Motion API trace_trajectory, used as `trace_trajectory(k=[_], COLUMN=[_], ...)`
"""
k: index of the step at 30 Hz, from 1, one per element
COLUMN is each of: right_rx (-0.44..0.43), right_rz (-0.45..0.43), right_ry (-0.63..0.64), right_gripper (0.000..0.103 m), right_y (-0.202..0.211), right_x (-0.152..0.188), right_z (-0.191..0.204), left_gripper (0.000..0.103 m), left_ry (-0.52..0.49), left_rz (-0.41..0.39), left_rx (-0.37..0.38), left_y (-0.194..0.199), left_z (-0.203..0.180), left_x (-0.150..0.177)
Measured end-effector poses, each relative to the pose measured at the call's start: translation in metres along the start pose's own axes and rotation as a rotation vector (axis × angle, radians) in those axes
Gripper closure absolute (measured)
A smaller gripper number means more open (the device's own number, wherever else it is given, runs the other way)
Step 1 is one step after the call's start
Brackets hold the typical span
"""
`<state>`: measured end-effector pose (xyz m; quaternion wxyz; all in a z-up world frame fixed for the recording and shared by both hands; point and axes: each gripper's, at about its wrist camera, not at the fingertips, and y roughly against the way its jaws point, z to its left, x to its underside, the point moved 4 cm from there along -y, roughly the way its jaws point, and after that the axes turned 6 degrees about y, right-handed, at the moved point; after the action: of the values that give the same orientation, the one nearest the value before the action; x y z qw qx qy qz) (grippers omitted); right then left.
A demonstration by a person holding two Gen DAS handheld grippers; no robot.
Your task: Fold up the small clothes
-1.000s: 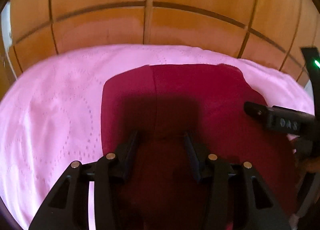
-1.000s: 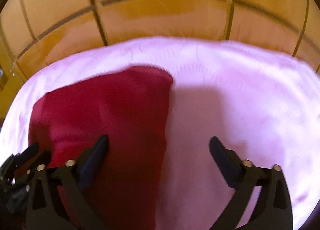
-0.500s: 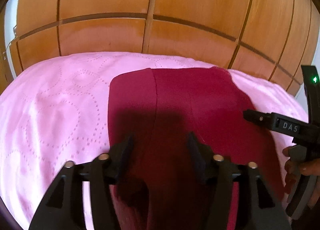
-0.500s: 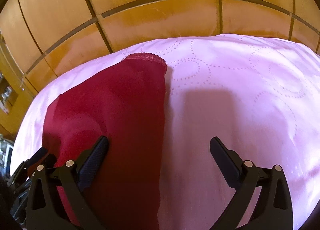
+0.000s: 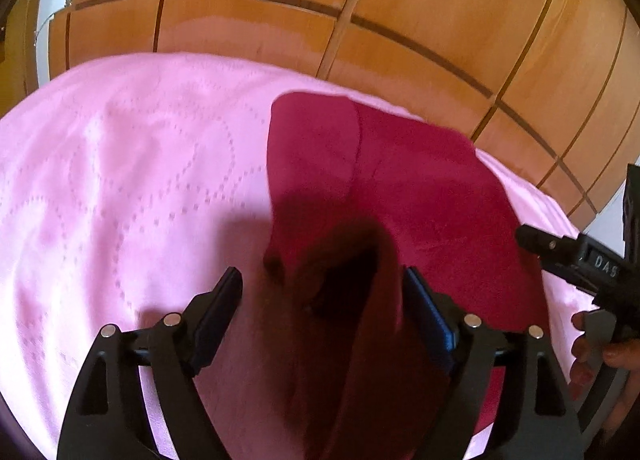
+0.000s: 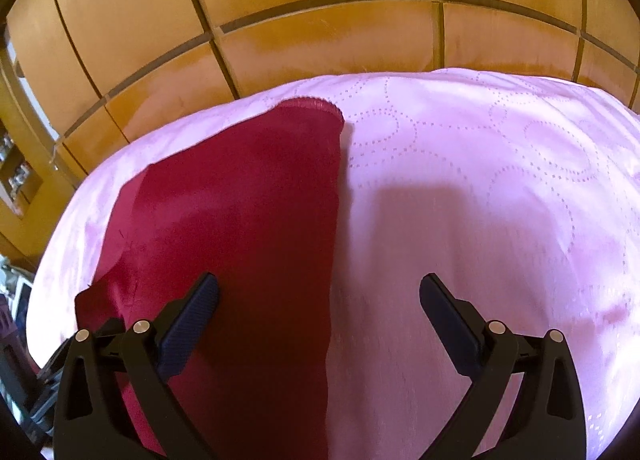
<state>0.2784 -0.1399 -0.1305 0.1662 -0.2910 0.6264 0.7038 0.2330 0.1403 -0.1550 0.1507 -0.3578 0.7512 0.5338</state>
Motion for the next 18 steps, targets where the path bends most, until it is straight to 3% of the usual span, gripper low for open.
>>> trace_trajectory(k=[9,14,18], right_rx=[0.003,-0.037,-0.038], right_rz=[0.004,0.020,0.033], right_ry=[0.005,-0.019,0.026], right_gripper=[0.004,0.004,0.004], right_y=[0.002,0.008,0.012], right_x=[0.004,0.009,0.017], right_z=[0.000,-0.001,0.004], left_gripper=[0.019,0.017,0.018], left_ry=[0.044,0.092,0.048], left_rz=[0.033,0.069,0.094], left_rx=[0.043,0.125,0.131], left_y=[0.002,0.006,0.003], left_z=[0.006,0.007,-0.002], left_x=[0.004,0.005,0.012])
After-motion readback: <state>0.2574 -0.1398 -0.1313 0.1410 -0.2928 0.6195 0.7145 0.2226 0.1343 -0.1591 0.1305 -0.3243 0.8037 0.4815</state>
